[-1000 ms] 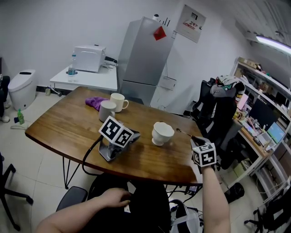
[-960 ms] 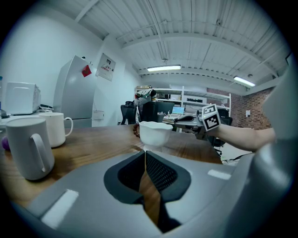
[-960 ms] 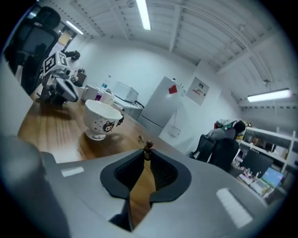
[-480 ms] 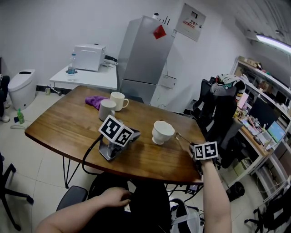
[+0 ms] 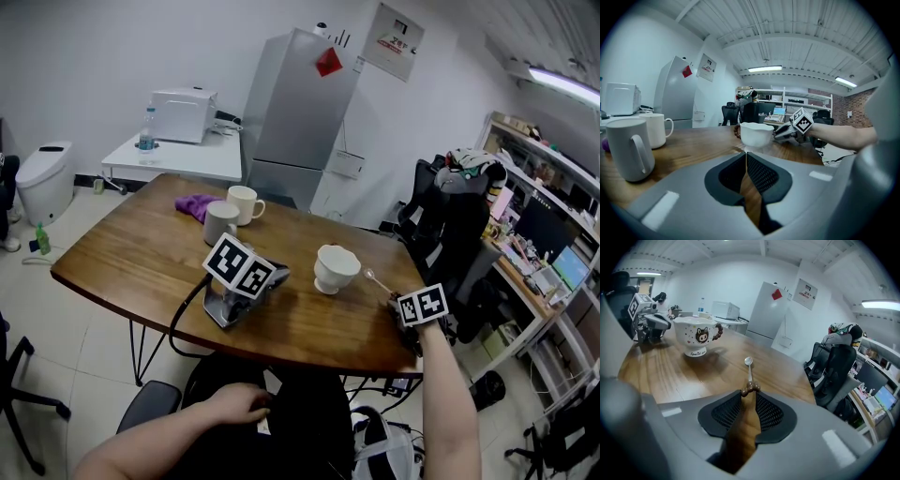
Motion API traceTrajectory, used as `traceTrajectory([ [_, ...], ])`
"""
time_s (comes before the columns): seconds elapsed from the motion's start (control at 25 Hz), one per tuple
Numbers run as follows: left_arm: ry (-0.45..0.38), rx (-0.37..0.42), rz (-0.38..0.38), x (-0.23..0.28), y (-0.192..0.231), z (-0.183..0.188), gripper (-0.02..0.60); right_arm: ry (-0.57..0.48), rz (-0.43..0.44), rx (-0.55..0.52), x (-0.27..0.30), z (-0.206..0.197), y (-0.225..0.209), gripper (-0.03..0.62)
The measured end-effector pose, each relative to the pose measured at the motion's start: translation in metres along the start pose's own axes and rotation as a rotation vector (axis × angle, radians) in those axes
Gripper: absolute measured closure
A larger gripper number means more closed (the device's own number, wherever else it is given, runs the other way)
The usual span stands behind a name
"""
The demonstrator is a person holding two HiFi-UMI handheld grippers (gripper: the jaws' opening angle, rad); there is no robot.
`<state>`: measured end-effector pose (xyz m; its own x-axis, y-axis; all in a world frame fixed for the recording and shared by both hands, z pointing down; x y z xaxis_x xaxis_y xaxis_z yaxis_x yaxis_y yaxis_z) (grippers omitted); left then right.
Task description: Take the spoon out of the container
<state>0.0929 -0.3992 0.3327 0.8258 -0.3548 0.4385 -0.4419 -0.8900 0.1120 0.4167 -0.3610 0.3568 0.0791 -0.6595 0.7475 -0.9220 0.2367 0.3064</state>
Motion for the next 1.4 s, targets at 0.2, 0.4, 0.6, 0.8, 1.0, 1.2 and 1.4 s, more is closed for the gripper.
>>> traceTrajectory([
  [0.2,0.0,0.0,0.0,0.0,0.0,0.001,0.569,-0.02,-0.009,0.019,-0.004,-0.001,-0.006,0.456],
  [0.4,0.001,0.0,0.0,0.0,-0.001,0.0,0.569,-0.03,-0.035,0.045,-0.008,-0.005,-0.013,0.437],
  [0.6,0.001,-0.002,-0.001,-0.001,0.0,0.0,0.569,-0.126,-0.052,0.044,-0.022,0.008,-0.012,0.464],
  [0.8,0.001,-0.002,-0.001,-0.001,0.0,0.0,0.569,-0.278,-0.075,0.026,-0.043,0.024,-0.002,0.542],
  [1.0,0.001,-0.001,-0.002,-0.001,-0.001,0.0,0.569,-0.433,-0.018,0.034,-0.065,0.039,0.015,0.591],
  [1.2,0.0,0.0,-0.001,-0.001,-0.001,0.0,0.569,-0.53,0.072,0.035,-0.077,0.048,0.038,0.591],
  [1.4,0.0,-0.001,-0.001,0.001,0.0,-0.001,0.569,-0.631,0.236,0.086,-0.079,0.053,0.061,0.591],
])
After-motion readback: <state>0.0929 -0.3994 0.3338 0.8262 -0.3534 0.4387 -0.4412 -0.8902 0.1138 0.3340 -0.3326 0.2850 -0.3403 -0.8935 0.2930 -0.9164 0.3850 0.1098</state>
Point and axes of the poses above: the fingertips, and each gripper's own axes: x forward along the fingers, y to its left, z out of its top, the point moved 4 cm from there along -x, backward along the fingers, and after that the axes turned 8 degrees about y, right-handed, at the moved point
